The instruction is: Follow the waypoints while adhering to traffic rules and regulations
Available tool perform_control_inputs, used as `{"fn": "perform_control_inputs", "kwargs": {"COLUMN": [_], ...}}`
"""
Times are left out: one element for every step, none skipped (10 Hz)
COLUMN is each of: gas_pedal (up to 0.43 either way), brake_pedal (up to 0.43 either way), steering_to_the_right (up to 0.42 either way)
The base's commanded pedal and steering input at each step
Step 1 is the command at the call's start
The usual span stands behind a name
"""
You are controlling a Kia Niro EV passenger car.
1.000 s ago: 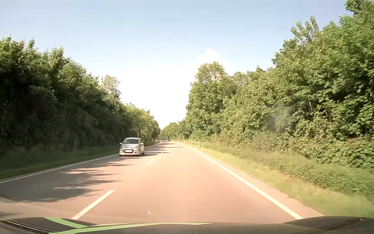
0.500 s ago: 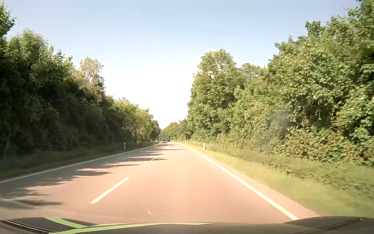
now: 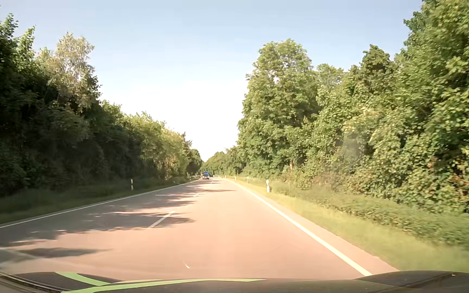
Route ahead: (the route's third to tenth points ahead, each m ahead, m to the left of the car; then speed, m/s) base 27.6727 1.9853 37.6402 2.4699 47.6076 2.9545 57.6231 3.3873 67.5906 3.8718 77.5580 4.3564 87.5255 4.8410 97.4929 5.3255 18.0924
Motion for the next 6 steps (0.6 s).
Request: {"fn": "perform_control_inputs", "kwargs": {"gas_pedal": [0.087, 0.087, 0.087, 0.098, 0.098, 0.098], "brake_pedal": [0.0, 0.0, 0.0, 0.0, 0.0, 0.0], "steering_to_the_right": [-0.004, -0.004, -0.004, -0.004, -0.004, -0.004]}}
